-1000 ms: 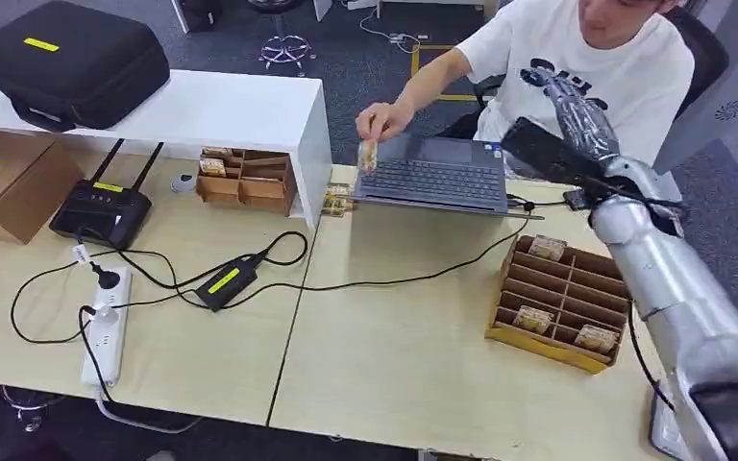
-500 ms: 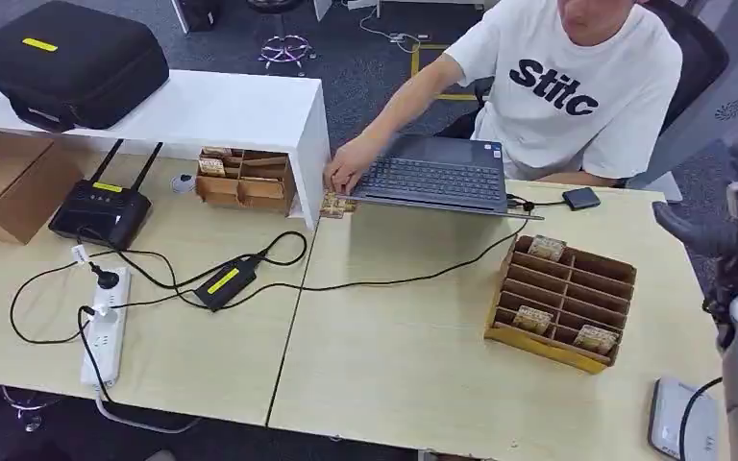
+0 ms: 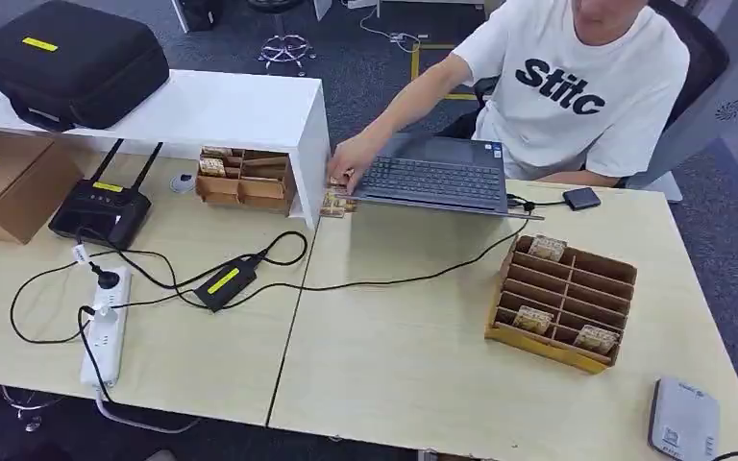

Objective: Pass the card to the sensor for recognition and then transmit it.

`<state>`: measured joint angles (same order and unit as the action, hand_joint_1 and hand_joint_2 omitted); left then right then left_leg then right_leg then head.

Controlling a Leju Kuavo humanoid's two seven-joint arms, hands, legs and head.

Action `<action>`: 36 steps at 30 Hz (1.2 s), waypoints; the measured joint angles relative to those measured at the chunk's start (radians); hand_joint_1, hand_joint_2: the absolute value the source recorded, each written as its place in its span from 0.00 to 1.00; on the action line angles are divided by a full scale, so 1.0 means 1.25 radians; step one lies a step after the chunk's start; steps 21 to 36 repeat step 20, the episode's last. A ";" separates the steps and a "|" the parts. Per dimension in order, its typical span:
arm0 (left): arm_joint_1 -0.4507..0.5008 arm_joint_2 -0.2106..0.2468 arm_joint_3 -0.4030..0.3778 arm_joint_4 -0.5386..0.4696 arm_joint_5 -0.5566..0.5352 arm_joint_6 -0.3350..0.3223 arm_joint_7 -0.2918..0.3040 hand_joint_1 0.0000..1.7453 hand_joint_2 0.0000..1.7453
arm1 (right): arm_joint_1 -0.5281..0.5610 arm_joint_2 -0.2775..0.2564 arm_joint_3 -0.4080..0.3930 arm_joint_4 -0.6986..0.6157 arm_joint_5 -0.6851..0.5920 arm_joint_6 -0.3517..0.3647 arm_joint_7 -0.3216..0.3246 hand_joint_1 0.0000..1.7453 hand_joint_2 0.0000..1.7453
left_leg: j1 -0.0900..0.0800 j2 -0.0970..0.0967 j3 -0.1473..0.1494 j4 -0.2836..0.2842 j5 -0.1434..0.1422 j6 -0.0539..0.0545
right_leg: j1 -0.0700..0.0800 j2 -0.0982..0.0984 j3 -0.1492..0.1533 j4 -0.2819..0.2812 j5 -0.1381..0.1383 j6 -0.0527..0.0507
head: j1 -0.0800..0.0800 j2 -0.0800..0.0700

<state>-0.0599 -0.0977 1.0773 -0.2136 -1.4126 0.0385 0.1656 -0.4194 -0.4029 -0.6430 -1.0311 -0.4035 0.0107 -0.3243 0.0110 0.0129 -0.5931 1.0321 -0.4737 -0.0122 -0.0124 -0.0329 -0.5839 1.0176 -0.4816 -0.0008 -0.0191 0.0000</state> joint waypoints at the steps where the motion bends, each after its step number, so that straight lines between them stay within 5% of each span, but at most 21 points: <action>1: 0.000 0.000 0.000 0.000 0.000 0.001 0.000 0.00 1.00 | 0.008 0.003 -0.021 -0.003 -0.017 0.000 0.000 0.00 1.00 | 0.000 0.000 0.000 0.000 0.000 0.000 | 0.000 0.000 0.000 0.000 0.000 0.000 | 0.000 0.000; 14: -0.001 -0.002 0.000 0.000 0.000 0.005 0.000 0.00 1.00 | 0.066 0.039 -0.193 -0.009 -0.131 -0.030 -0.004 0.00 1.00 | 0.000 0.001 0.001 0.000 0.000 0.000 | 0.000 0.000 0.000 0.000 0.000 0.000 | 0.000 0.000; 20: 0.000 -0.004 0.000 0.000 -0.002 0.006 -0.003 0.00 1.00 | 0.168 0.135 -0.347 -0.113 -0.248 -0.096 -0.024 0.00 1.00 | 0.000 -0.002 0.001 -0.001 -0.001 0.000 | 0.000 -0.002 0.001 0.000 -0.003 0.001 | 0.000 0.000; 36: 0.000 -0.004 0.000 0.000 -0.002 0.006 -0.003 0.00 1.00 | 0.168 0.135 -0.347 -0.113 -0.248 -0.096 -0.024 0.00 1.00 | 0.000 -0.002 0.001 -0.001 -0.001 0.000 | 0.000 -0.002 0.001 0.000 -0.003 0.001 | 0.000 0.000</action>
